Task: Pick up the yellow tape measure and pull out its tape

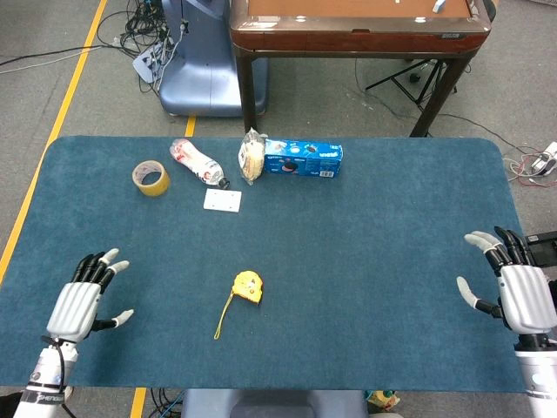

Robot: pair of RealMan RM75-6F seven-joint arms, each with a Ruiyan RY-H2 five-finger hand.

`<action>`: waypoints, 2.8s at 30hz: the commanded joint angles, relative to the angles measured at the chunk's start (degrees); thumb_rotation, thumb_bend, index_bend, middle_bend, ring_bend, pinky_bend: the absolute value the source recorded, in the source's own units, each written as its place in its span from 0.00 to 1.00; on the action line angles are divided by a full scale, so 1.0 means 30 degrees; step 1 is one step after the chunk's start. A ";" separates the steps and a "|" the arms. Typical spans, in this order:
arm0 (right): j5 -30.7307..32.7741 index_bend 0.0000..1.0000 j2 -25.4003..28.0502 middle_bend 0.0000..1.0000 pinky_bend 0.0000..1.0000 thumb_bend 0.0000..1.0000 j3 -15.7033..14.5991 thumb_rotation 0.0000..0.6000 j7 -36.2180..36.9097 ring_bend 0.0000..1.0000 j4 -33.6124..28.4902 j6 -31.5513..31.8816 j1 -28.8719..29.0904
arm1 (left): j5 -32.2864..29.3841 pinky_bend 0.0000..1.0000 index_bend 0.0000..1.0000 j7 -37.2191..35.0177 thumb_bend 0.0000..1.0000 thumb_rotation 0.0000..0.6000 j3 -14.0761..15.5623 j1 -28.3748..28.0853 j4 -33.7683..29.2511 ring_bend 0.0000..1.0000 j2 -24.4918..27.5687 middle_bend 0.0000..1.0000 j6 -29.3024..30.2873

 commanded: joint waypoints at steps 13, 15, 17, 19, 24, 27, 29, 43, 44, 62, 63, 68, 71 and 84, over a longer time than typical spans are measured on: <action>0.0322 0.23 0.0388 0.21 0.03 0.42 0.0140 1.00 -0.0387 0.08 -0.0580 0.0005 -0.0092 | -0.0361 0.00 0.16 -0.2398 0.15 1.00 -0.0937 -0.5845 0.3065 0.03 -0.2479 0.07 -0.7940; 0.0328 0.23 0.0426 0.21 0.03 0.42 0.0121 1.00 -0.0403 0.08 -0.0583 -0.0032 -0.0105 | -0.0524 0.00 0.16 -0.2193 0.15 1.00 -0.0959 -0.6362 0.3479 0.03 -0.2965 0.07 -0.8540; 0.0354 0.23 0.0425 0.21 0.03 0.42 0.0129 1.00 -0.0423 0.08 -0.0566 -0.0049 -0.0107 | -0.0676 0.00 0.16 -0.2008 0.15 1.00 -0.1007 -0.6763 0.3822 0.03 -0.3398 0.07 -0.8941; 0.0384 0.23 0.0405 0.21 0.03 0.42 0.0127 1.00 -0.0404 0.08 -0.0559 -0.0106 -0.0097 | -0.0784 0.00 0.16 -0.1809 0.15 1.00 -0.1084 -0.7194 0.4212 0.03 -0.3904 0.07 -0.9261; 0.0393 0.23 0.0394 0.21 0.03 0.42 0.0093 1.00 -0.0441 0.08 -0.0507 -0.0190 -0.0102 | -0.0824 0.00 0.16 -0.1370 0.15 1.00 -0.1165 -0.8080 0.5124 0.03 -0.4953 0.07 -0.9729; 0.0456 0.23 0.0406 0.21 0.03 0.42 0.0093 1.00 -0.0442 0.08 -0.0473 -0.0190 -0.0137 | -0.0917 0.00 0.16 -0.1214 0.15 1.00 -0.1209 -0.8552 0.5537 0.03 -0.5390 0.07 -1.0036; 0.0492 0.23 0.0409 0.21 0.03 0.42 0.0078 1.00 -0.0439 0.08 -0.0453 -0.0211 -0.0157 | -0.0971 0.00 0.16 -0.1162 0.15 1.00 -0.1224 -0.8838 0.5746 0.03 -0.5603 0.07 -1.0257; 0.0830 0.23 0.0388 0.21 0.03 0.42 0.0020 1.00 -0.0230 0.08 -0.0102 -0.0278 -0.0355 | -0.1636 0.00 0.16 -0.0344 0.15 1.00 -0.1119 -1.0436 0.7656 0.03 -0.7123 0.09 -1.1435; 0.0860 0.23 0.0388 0.21 0.03 0.42 0.0023 1.00 -0.0216 0.08 -0.0085 -0.0288 -0.0364 | -0.1724 0.00 0.17 -0.0337 0.15 1.00 -0.1108 -1.0506 0.7701 0.03 -0.7176 0.09 -1.1495; 0.1154 0.23 0.0363 0.21 0.03 0.42 0.0066 1.00 -0.0137 0.08 0.0164 -0.0270 -0.0530 | -0.2223 0.00 0.25 -0.0656 0.15 1.00 -0.1004 -1.1065 0.8217 0.12 -0.7945 0.21 -1.1441; 0.1173 0.23 0.0366 0.21 0.03 0.42 0.0065 1.00 -0.0099 0.08 0.0200 -0.0261 -0.0553 | -0.2314 0.00 0.25 -0.0653 0.15 1.00 -0.1042 -1.1139 0.8210 0.12 -0.7976 0.21 -1.1505; 0.1207 0.23 0.0332 0.21 0.03 0.42 0.0074 1.00 0.0005 0.08 0.0334 -0.0274 -0.0585 | -0.2470 0.00 0.27 -0.0546 0.15 1.00 -0.1064 -1.1312 0.8313 0.13 -0.8087 0.23 -1.1501; 0.1248 0.23 0.0313 0.21 0.03 0.42 0.0107 1.00 0.0063 0.08 0.0381 -0.0257 -0.0604 | -0.2443 0.00 0.31 -0.0712 0.15 1.00 -0.1063 -1.1328 0.8396 0.16 -0.8211 0.27 -1.1322; 0.0918 0.23 0.0387 0.21 0.03 0.42 0.0149 1.00 -0.0008 0.08 0.0155 -0.0222 -0.0559 | -0.1432 0.02 0.52 -0.2951 0.15 1.00 -0.1162 -1.1005 0.9363 0.35 -0.8615 0.54 -0.9447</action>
